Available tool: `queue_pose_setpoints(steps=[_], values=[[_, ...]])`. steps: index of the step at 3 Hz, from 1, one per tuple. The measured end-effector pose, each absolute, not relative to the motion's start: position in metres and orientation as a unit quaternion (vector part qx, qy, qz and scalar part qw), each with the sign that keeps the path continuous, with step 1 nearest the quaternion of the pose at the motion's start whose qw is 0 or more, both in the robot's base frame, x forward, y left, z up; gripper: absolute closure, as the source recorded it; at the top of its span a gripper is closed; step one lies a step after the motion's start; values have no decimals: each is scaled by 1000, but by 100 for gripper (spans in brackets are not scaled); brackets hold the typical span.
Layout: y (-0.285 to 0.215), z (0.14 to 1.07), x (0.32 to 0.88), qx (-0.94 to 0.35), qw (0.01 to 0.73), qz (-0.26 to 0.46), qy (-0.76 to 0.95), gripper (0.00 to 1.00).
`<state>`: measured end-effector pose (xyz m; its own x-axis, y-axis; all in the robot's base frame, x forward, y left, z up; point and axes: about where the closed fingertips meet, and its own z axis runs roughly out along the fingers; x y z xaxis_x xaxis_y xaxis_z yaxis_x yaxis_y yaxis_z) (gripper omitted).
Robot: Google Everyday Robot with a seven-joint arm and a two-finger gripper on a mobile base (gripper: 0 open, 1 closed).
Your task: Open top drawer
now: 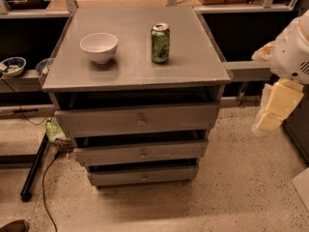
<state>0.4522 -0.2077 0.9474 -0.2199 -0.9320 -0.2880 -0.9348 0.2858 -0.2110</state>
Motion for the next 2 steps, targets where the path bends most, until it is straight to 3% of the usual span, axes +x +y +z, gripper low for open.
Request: queue_pose_setpoints(steps=[2], values=[[-200, 903, 472, -622, 150, -16, 768, 0]])
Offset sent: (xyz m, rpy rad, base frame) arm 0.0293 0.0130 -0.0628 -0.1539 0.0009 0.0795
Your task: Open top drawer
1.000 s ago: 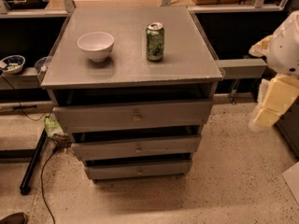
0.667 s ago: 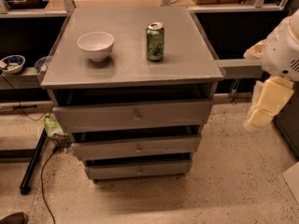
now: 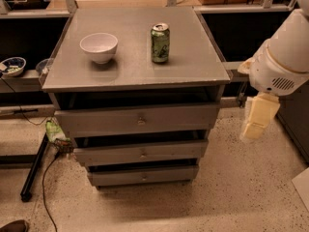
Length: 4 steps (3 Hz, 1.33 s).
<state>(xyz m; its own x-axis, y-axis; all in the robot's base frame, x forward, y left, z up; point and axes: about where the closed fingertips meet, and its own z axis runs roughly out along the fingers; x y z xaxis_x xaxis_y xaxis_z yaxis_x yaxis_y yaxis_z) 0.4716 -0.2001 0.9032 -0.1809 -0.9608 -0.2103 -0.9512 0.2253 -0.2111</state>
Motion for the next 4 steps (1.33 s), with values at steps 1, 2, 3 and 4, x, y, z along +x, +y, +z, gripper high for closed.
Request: queue_pose_setpoints(steps=[1, 2, 3, 4], values=[[-200, 903, 472, -622, 150, -16, 768, 0], [-202, 896, 481, -594, 173, -23, 785, 0], [-186, 858, 518, -577, 184, -5, 796, 0], [-185, 857, 518, -577, 184, -5, 796, 0]])
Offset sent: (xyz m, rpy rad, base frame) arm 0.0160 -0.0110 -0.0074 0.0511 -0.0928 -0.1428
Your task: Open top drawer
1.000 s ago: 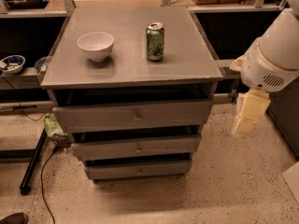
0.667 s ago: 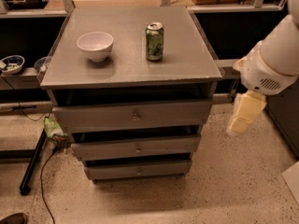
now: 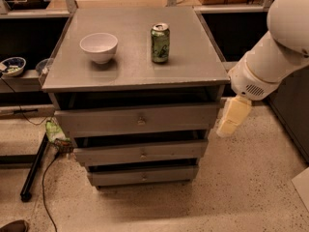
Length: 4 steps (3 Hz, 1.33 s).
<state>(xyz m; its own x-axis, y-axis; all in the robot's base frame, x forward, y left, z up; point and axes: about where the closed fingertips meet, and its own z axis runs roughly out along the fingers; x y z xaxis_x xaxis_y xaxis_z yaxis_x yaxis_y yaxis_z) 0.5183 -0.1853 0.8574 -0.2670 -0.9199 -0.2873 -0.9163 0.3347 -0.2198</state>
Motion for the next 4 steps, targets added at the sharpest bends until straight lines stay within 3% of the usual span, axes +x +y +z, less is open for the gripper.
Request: queue_pose_setpoints(steps=[4], values=[[-178, 801, 498, -565, 175, 68, 804, 0]])
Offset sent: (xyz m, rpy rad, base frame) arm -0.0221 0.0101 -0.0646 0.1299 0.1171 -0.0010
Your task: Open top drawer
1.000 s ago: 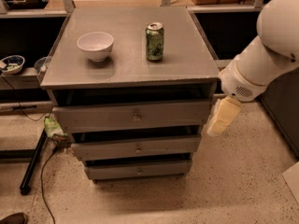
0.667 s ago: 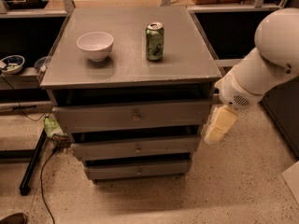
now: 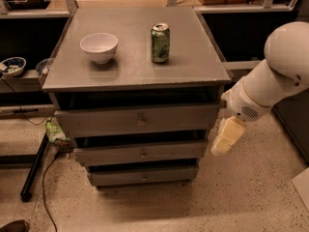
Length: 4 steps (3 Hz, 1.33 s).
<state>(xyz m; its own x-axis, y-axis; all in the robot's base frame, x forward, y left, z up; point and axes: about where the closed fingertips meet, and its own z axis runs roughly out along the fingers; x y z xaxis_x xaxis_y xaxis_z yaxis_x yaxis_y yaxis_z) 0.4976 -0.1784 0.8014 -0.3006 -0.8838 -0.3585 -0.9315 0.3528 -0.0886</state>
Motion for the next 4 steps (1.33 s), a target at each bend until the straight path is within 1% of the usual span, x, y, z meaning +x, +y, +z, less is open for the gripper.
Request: queue_pose_setpoints(steps=[1, 2, 3, 4], values=[[-181, 790, 504, -556, 183, 74, 807, 0], [-167, 776, 537, -552, 203, 92, 803, 0], [-149, 761, 570, -554, 208, 121, 797, 0], [-149, 761, 570, -554, 208, 122, 797, 0]])
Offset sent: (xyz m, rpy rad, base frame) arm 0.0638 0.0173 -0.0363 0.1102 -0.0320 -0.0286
